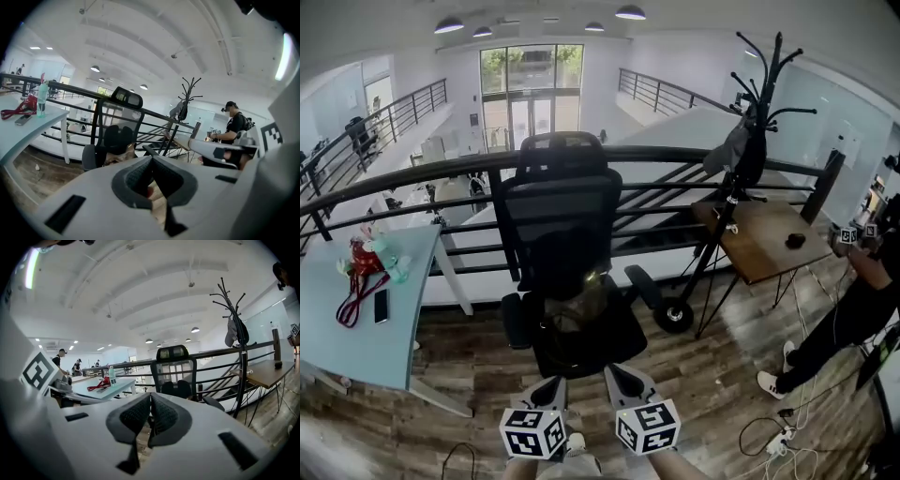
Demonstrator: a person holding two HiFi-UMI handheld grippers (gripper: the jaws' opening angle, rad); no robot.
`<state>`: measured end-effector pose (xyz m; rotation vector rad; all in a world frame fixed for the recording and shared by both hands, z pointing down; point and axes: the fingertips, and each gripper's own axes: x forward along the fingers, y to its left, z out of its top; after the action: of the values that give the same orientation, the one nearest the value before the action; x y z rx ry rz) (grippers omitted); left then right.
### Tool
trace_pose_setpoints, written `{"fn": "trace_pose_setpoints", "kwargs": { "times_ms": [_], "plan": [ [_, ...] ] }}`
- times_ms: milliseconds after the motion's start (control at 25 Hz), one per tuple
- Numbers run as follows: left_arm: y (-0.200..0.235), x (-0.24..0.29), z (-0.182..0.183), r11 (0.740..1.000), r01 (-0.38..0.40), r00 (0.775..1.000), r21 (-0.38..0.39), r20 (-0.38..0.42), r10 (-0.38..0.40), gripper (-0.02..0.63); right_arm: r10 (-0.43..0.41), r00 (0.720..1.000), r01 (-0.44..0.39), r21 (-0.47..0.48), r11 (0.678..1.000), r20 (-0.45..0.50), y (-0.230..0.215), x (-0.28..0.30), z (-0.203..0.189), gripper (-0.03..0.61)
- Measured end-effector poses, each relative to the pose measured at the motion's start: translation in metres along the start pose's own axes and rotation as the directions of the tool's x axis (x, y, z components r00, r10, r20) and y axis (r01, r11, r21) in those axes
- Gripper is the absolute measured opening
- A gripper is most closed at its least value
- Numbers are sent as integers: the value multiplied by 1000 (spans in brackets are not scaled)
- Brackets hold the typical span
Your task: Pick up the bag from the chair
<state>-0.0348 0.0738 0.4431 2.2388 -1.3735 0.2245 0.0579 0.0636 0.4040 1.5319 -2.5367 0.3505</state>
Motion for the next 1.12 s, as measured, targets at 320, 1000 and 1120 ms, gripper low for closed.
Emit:
{"fn": "trace_pose_setpoints", "kwargs": {
  "times_ms": [320,1000,1120],
  "plan": [
    [34,52,30,1000,8,1000,9,-12,-7,2,-20,1000,20,4,1000,5,-27,62,16,0],
    [79,125,51,1000,11,999,-26,-40,-12,2,-83,996,84,45,995,-7,-84,140,25,0],
    [89,143,50,999,-1,999,-35,-47,-1,2,-91,996,92,55,994,-18,-103,158,24,0]
  ]
}}
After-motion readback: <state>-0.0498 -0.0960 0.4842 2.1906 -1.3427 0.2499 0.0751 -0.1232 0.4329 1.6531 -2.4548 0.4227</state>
